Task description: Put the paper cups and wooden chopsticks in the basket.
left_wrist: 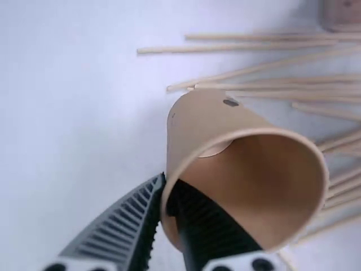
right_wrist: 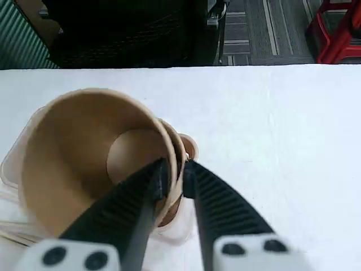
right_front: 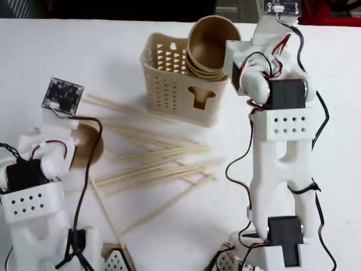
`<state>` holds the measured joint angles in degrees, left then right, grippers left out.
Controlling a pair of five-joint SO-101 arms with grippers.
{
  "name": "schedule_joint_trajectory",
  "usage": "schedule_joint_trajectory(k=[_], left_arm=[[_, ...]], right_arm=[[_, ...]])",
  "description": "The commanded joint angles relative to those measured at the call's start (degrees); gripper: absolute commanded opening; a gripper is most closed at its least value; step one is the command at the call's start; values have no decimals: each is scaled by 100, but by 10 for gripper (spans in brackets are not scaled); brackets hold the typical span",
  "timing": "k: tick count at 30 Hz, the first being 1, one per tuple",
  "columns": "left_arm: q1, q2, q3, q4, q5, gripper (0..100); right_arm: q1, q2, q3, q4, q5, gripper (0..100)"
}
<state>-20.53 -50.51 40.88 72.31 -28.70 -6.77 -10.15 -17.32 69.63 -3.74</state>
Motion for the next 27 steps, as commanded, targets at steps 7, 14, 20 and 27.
schedule_joint_trajectory(k=[7,14,20,27], left_arm=[[875,-101,-2101,536,738,23],[1965,-48,-3235,475,1116,23],[2730,198,-3719,35,1134,23],[3284,1895,-5547,615,1591,23]], right_arm=[[13,-31,-1547,1024,0,279],[391,13,-1705,2457,9,177],[963,-31,-1284,2712,1037,15],[1253,-31,281,2510,1099,38]])
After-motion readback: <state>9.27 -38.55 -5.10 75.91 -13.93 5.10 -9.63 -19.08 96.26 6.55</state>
